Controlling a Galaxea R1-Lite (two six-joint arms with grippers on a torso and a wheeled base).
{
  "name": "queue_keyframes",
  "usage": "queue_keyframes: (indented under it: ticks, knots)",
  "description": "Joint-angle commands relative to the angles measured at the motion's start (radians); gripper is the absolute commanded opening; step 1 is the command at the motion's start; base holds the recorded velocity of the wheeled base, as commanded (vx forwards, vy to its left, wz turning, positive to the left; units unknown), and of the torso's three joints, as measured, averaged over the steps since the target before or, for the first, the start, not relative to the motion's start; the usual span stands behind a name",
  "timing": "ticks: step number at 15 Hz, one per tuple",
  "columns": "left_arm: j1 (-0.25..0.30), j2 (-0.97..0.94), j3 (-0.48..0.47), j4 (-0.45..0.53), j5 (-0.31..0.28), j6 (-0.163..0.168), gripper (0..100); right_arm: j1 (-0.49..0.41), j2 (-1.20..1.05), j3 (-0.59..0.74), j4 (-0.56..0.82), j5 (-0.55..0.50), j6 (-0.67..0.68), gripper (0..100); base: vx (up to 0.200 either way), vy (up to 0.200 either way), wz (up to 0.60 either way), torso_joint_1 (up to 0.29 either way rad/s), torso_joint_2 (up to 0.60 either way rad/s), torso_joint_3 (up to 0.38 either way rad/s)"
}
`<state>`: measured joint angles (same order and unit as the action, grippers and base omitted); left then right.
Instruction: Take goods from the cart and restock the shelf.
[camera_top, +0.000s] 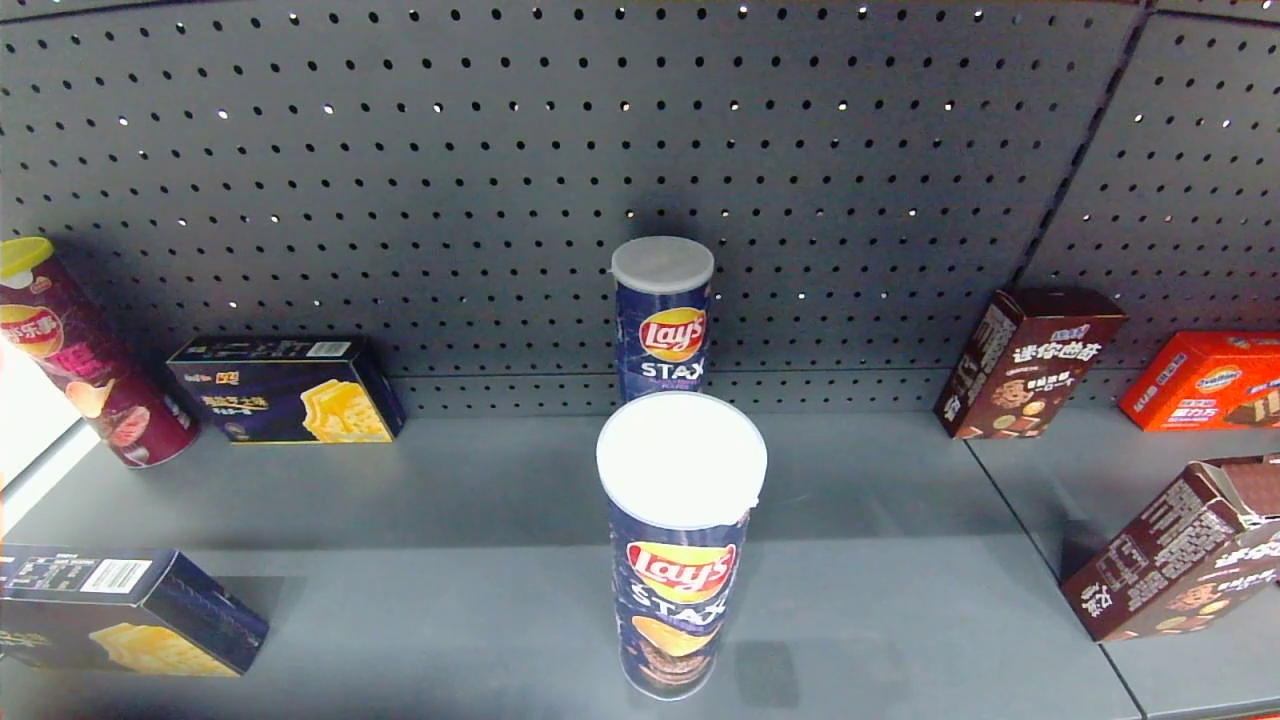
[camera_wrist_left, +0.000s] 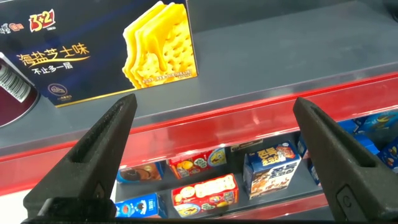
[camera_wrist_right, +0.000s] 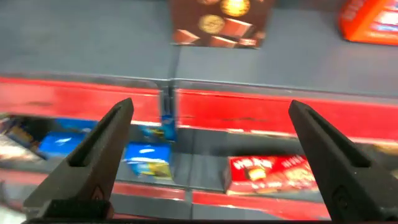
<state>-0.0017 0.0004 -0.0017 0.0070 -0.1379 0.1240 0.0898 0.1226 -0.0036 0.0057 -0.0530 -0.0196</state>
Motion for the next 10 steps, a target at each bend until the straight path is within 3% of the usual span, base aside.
queue_keyframes:
  ticks: [1, 4, 10]
  knots:
    - [0.000, 0.001, 0.000, 0.001, 0.000, 0.000, 100, -0.088, 0.025, 0.002, 0.000, 0.001, 0.000, 100, 0.000, 0.000, 0.00, 0.000, 0.00, 0.000]
    - [0.000, 0.001, 0.000, -0.001, 0.000, 0.000, 100, -0.087, -0.100, 0.002, -0.003, 0.001, 0.000, 100, 0.000, 0.000, 0.00, 0.000, 0.00, 0.000]
    - [0.000, 0.001, 0.000, -0.001, 0.003, -0.006, 100, -0.090, -0.115, 0.002, -0.003, 0.002, 0.006, 100, 0.000, 0.000, 0.00, 0.000, 0.00, 0.000]
